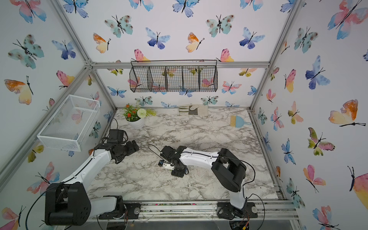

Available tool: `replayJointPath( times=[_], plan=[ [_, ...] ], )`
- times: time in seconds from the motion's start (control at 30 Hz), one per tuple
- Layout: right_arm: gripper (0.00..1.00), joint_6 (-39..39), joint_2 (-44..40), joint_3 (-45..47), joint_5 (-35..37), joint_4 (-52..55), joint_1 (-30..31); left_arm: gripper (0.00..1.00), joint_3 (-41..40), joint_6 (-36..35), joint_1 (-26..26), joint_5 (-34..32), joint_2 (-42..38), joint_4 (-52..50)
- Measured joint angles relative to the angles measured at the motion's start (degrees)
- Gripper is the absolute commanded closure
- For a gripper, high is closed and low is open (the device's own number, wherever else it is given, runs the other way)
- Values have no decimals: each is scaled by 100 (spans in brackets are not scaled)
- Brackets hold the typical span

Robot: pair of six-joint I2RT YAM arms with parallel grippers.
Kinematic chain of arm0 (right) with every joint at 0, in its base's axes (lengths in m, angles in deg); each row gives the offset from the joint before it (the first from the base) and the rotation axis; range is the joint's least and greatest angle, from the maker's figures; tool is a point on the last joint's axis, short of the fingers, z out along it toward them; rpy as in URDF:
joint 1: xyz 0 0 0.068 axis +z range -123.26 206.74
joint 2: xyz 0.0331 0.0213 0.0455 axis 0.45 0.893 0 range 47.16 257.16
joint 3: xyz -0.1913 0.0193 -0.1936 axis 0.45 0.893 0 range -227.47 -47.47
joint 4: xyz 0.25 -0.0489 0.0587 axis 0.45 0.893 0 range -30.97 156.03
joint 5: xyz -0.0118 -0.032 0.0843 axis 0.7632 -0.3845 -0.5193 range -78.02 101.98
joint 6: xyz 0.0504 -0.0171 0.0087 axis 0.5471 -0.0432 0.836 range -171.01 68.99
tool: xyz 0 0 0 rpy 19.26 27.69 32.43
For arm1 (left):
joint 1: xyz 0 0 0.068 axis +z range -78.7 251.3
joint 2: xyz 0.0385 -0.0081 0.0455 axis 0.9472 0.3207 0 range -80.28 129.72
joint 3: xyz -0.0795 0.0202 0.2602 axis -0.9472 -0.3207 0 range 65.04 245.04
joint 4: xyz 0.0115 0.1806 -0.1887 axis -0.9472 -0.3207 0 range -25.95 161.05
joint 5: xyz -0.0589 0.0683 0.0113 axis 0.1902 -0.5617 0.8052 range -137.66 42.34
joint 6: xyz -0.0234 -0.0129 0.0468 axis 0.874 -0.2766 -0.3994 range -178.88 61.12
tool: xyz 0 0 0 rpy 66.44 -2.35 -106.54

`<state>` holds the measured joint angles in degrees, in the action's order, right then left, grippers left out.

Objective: Assemble the letter y with lego
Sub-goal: Assemble the lego brick with the lego brick.

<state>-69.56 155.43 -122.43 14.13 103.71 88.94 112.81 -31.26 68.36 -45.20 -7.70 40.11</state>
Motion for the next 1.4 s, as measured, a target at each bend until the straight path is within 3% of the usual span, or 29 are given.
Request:
replayJointPath(
  times=[0.17, 0.37, 0.53, 1.4],
  plan=[
    [81, -39, 81, -136, -2, 35, 15, 9, 0, 0, 0, 2, 0, 2],
    [62, -107, 216, -321, -2, 55, 37, 9, 0, 0, 0, 0, 0, 2],
    [56, -109, 243, -328, 0, 48, 42, 9, 0, 0, 0, 0, -4, 2],
    [54, -101, 542, -472, -52, -90, 42, 9, 0, 0, 11, 0, -4, 2]
  ],
)
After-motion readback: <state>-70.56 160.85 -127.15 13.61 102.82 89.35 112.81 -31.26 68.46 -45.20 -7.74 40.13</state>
